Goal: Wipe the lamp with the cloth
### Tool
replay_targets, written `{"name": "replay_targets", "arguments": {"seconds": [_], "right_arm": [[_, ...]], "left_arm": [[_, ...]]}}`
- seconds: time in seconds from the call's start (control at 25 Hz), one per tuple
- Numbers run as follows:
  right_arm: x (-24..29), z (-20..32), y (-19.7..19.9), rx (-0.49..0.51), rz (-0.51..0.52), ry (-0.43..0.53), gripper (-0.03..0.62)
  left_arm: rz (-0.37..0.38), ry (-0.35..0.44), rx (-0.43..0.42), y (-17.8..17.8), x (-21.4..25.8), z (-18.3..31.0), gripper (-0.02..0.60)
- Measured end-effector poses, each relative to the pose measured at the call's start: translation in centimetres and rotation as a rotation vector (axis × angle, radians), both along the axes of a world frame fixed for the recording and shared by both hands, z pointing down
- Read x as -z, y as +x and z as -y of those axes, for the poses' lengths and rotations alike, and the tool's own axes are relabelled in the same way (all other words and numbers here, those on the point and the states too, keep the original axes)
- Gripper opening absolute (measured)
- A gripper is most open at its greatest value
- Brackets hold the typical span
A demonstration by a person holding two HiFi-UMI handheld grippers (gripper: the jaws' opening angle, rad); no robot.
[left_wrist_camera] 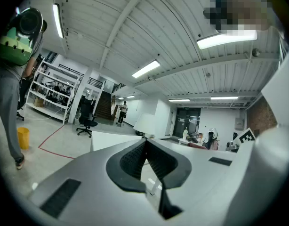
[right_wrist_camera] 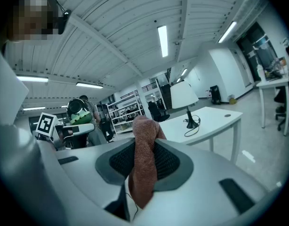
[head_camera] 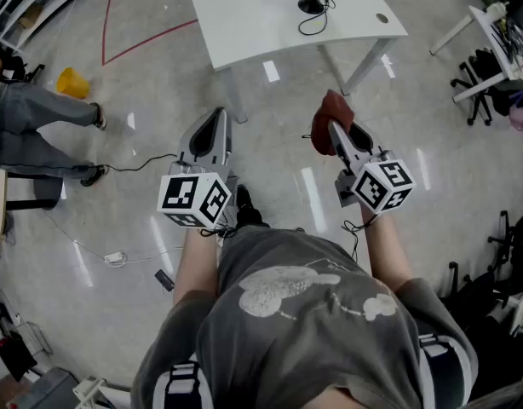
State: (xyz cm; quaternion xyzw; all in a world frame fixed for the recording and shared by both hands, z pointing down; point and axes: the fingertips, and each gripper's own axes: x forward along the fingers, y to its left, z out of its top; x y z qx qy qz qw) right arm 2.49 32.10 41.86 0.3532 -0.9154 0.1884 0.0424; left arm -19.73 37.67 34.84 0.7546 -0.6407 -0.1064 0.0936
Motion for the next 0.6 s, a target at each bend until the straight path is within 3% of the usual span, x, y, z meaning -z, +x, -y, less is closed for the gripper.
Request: {"name": "replay_targets", "arguments": {"seconds": [0.32,0.6], "right_arm": [[1.3,6.8,-10.7,-0.004,0.001,0.016,0.091],[0.1,11.2,-15.4,-0.057,-0.020,-0.020,0.091]], "left_arm": [[0.056,0.003,-0.021,-8.8,1.2,5.8,0.008],[0.013,-0.025,-0.074,-14.0,-0.1,10.9,0.008]]}}
